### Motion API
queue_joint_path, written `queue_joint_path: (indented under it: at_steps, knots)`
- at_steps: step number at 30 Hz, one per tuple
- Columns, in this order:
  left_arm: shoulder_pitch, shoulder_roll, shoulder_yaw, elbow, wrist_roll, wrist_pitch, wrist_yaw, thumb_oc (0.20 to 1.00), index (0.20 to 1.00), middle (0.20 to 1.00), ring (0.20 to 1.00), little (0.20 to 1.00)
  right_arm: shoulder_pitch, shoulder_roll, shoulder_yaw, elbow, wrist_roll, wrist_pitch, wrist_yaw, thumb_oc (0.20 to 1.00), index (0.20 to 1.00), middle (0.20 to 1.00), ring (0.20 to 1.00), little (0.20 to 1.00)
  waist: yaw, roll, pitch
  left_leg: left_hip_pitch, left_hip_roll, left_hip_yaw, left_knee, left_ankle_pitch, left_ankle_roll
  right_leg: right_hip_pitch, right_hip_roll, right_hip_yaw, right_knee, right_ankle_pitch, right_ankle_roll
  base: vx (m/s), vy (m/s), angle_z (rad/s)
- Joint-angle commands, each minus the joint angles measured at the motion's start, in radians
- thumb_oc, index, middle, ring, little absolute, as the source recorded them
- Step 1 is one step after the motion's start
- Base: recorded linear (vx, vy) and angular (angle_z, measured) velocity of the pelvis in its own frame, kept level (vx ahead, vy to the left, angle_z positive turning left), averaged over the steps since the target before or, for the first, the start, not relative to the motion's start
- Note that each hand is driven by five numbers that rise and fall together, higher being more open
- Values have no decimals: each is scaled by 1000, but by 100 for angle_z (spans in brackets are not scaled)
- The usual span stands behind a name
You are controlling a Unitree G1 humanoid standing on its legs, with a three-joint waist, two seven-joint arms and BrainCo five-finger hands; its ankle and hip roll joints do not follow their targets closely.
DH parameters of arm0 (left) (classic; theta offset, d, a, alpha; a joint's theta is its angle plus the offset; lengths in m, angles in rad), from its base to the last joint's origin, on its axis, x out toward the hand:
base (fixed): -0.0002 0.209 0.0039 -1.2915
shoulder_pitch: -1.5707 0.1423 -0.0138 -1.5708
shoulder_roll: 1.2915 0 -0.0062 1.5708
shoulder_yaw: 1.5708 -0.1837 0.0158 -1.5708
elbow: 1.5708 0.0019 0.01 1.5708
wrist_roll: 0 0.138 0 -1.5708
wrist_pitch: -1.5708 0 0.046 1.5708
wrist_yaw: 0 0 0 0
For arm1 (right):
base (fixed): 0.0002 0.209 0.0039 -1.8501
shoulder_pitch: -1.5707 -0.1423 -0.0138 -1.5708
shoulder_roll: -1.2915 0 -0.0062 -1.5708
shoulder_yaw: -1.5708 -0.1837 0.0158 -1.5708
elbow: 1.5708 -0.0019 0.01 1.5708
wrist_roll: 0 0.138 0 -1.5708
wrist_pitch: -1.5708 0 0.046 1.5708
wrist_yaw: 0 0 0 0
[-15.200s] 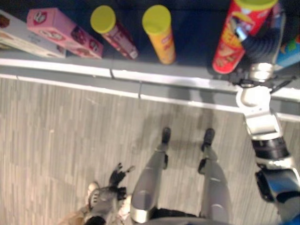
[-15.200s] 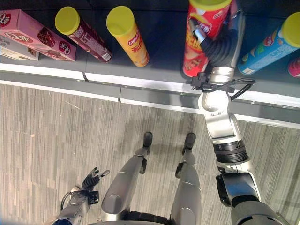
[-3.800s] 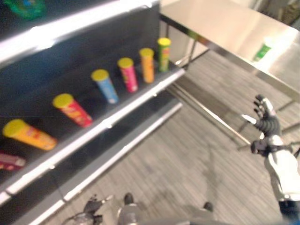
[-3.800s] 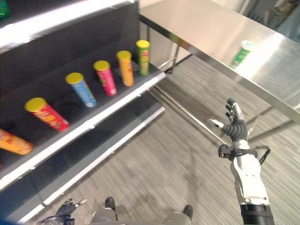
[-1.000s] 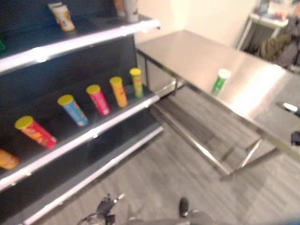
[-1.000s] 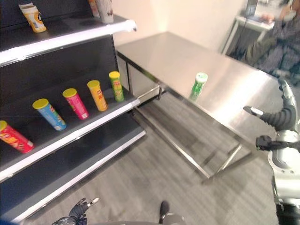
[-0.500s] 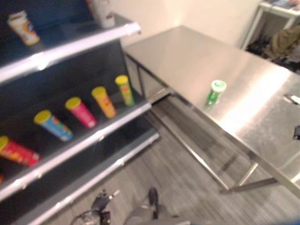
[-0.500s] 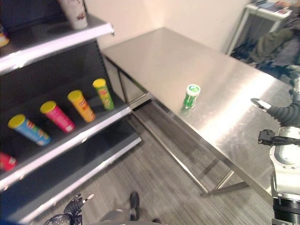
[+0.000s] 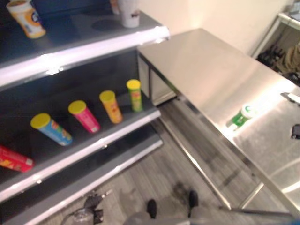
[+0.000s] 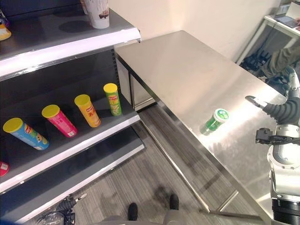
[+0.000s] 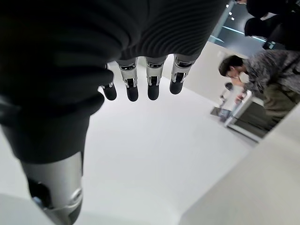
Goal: Put the goods on the table back onto the shelves and tidy them up.
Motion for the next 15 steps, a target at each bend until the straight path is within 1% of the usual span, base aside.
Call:
queue_joint_path:
  at_steps: [1, 3, 5, 6, 8, 13, 15]
  knots:
    - [-6, 39, -16, -61, 22, -30, -12, 1000, 1000, 1000, 1000, 1000, -33, -53, -63, 53, 44, -8, 56, 1000, 1000, 1000, 1000, 1000, 5, -37, -28, 17, 62, 86, 7, -94, -104, 1, -5, -24, 97, 12, 17, 93, -121, 70]
    - [-4, 36, -19, -60, 22, -31, -15, 1000, 1000, 1000, 1000, 1000, -6, -63, -74, 64, 67, -5, 81, 1000, 1000, 1000, 1000, 1000, -1, -46, -39, 17, 66, 85, 5, -96, -111, 15, -5, -32, 81, 23, 19, 60, -79, 6]
    - [-3, 31, -30, -47, 35, -32, -23, 1000, 1000, 1000, 1000, 1000, 15, -83, -58, 79, 100, -4, 126, 1000, 1000, 1000, 1000, 1000, -4, -51, -47, 13, 77, 83, 6, -96, -120, 26, 1, -53, 68, 13, 18, 33, -78, 13]
    - [-3, 31, -30, -47, 36, -33, -23, 1000, 1000, 1000, 1000, 1000, 15, -84, -58, 80, 101, -5, 126, 1000, 1000, 1000, 1000, 1000, -5, -51, -47, 13, 77, 83, 6, -96, -120, 26, 1, -54, 68, 13, 18, 17, -57, 12]
    - [-2, 32, -35, -41, 46, -35, -29, 1000, 1000, 1000, 1000, 1000, 31, -106, -39, 87, 115, 1, 168, 1000, 1000, 1000, 1000, 1000, -6, -53, -49, 10, 85, 87, 6, -93, -126, 32, 4, -63, 63, 10, 17, 4, -36, -9]
    - [-2, 32, -35, -41, 46, -35, -29, 1000, 1000, 1000, 1000, 1000, 31, -107, -39, 88, 116, 1, 168, 1000, 1000, 1000, 1000, 1000, -7, -52, -49, 10, 85, 86, 6, -93, -126, 33, 4, -63, 63, 11, 17, 1, -6, 0]
    - [-2, 32, -27, -24, 47, -34, -33, 1000, 1000, 1000, 1000, 1000, 60, -127, -40, 89, 143, 7, 212, 1000, 1000, 1000, 1000, 1000, -10, -54, -54, 10, 94, 90, 4, -91, -132, 44, 9, -76, 56, -1, 15, 12, -37, 3]
